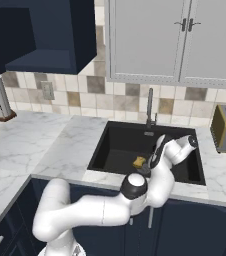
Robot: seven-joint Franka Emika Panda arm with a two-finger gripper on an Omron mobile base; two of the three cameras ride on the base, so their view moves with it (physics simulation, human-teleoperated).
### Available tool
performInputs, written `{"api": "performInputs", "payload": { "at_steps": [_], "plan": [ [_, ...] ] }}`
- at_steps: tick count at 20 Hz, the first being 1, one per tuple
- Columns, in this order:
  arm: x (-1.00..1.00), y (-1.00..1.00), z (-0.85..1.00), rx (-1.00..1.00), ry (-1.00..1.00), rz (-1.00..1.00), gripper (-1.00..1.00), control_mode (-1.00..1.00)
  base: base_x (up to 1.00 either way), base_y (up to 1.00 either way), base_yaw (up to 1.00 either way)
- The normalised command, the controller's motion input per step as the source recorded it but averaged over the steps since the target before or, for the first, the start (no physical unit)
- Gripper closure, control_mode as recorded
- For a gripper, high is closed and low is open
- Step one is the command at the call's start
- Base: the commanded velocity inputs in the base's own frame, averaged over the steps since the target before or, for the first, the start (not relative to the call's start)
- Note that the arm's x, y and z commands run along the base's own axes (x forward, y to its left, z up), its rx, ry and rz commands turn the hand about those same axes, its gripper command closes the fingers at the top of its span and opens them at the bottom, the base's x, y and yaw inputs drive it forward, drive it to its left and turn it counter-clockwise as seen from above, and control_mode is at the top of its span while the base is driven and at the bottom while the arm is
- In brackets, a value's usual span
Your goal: Open the cabinet, pick the kettle from the cabinet, and place it in the sink.
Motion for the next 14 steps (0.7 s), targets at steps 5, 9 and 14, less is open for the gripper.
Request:
{"api": "performInputs", "payload": {
  "at_steps": [5,9,14],
  "plan": [
    [0.03,0.01,-0.28,0.00,0.00,0.00,1.00,-1.00,0.00,0.00,0.00],
    [0.00,0.07,-0.31,0.00,0.00,0.00,1.00,-1.00,0.00,0.00,0.00],
    [-0.07,0.24,-0.35,0.00,0.00,0.00,1.00,-1.00,0.00,0.00,0.00]
  ]
}}
